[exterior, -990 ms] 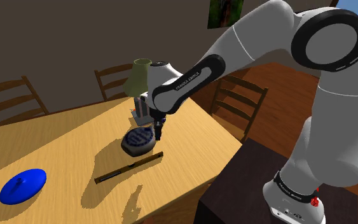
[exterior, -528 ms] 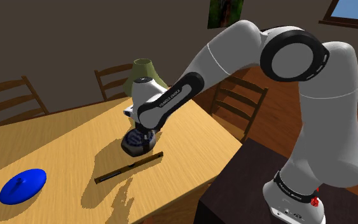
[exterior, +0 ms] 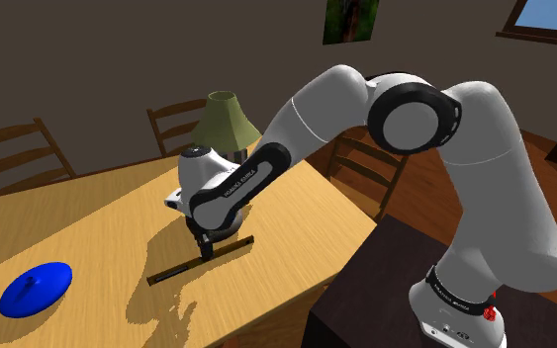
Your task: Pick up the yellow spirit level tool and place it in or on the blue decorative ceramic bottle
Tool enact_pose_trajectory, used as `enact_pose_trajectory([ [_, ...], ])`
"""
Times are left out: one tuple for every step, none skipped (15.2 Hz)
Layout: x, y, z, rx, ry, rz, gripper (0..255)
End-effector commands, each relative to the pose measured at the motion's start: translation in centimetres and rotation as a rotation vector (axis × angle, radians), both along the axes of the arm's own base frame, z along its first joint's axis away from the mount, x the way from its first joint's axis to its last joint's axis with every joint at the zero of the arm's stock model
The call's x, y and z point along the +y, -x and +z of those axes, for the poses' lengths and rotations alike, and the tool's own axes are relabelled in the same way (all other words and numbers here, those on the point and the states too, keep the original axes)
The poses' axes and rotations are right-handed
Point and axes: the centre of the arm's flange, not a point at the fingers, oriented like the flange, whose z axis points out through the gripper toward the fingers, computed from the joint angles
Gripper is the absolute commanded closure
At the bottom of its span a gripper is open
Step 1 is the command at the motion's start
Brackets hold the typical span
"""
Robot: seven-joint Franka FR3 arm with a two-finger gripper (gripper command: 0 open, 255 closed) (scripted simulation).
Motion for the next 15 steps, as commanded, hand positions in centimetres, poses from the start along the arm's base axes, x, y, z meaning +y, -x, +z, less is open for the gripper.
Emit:
enact_pose_trajectory([
  [0.3, -0.1, -0.9, -0.001, -0.001, 0.009, 0],
  [0.4, -0.1, -1.5, -0.001, -0.001, 0.009, 0],
  [0.5, -0.1, -2.0, -0.001, -0.001, 0.009, 0],
  [0.5, -0.1, -2.5, -0.001, -0.001, 0.009, 0],
  [0.6, -0.1, -3.0, -0.001, -0.001, 0.009, 0],
  [0.7, -0.1, -3.9, -0.001, -0.001, 0.009, 0],
  [0.7, -0.1, -3.9, -0.001, -0.001, 0.009, 0],
  [0.7, -0.1, -3.9, -0.001, -0.001, 0.009, 0],
  [0.7, -0.1, -3.9, -0.001, -0.001, 0.009, 0],
  [0.7, -0.1, -3.9, -0.001, -0.001, 0.009, 0],
  [0.7, -0.1, -3.9, -0.001, -0.001, 0.009, 0],
  [0.7, -0.1, -3.9, -0.001, -0.001, 0.009, 0],
  [0.7, -0.1, -3.9, -0.001, -0.001, 0.009, 0],
  [0.7, -0.1, -3.9, -0.001, -0.001, 0.009, 0],
  [0.7, -0.1, -3.9, -0.001, -0.001, 0.009, 255],
])
